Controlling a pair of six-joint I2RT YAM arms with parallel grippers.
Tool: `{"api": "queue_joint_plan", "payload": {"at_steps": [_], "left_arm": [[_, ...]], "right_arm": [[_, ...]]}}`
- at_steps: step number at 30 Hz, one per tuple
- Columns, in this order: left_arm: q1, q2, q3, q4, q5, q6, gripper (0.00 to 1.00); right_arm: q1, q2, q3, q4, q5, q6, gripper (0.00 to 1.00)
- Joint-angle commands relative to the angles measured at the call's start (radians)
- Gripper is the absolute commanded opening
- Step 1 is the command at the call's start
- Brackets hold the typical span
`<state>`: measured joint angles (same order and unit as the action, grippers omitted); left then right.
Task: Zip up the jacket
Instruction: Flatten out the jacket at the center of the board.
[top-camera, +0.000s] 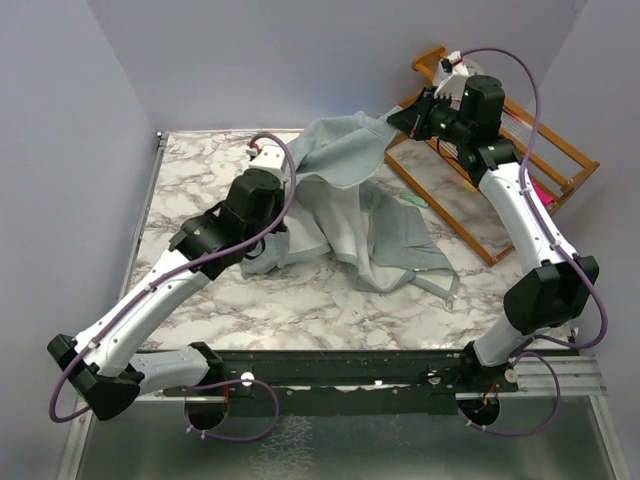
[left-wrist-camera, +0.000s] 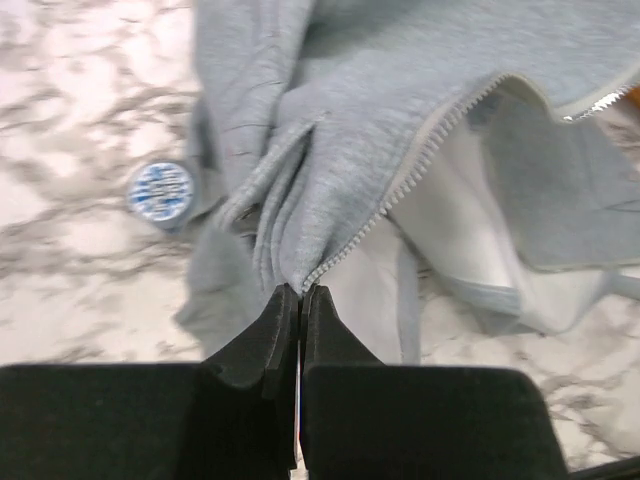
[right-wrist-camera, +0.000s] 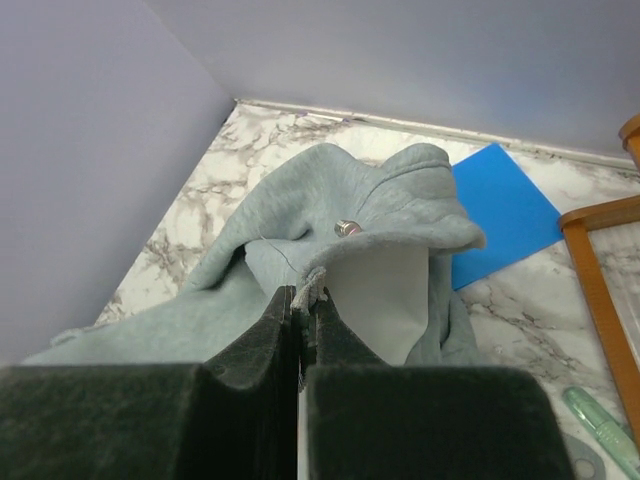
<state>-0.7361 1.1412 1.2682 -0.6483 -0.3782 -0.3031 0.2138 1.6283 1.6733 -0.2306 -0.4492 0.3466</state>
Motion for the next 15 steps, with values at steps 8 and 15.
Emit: {"api": "queue_joint_plan", "payload": {"at_steps": [8,15], "left_arm": [[0.003,0.07,0.47,-0.351,-0.676,0.292,0.0],[0.002,0.031,0.421,-0.26,-0.51,0.402,0.0]], "right_arm": [[0.045,0.022,0.013,0.031,-0.07,0.02,0.0],[0.058,0.021,-0.042,0.054,-0.032,0.032,0.0]]}}
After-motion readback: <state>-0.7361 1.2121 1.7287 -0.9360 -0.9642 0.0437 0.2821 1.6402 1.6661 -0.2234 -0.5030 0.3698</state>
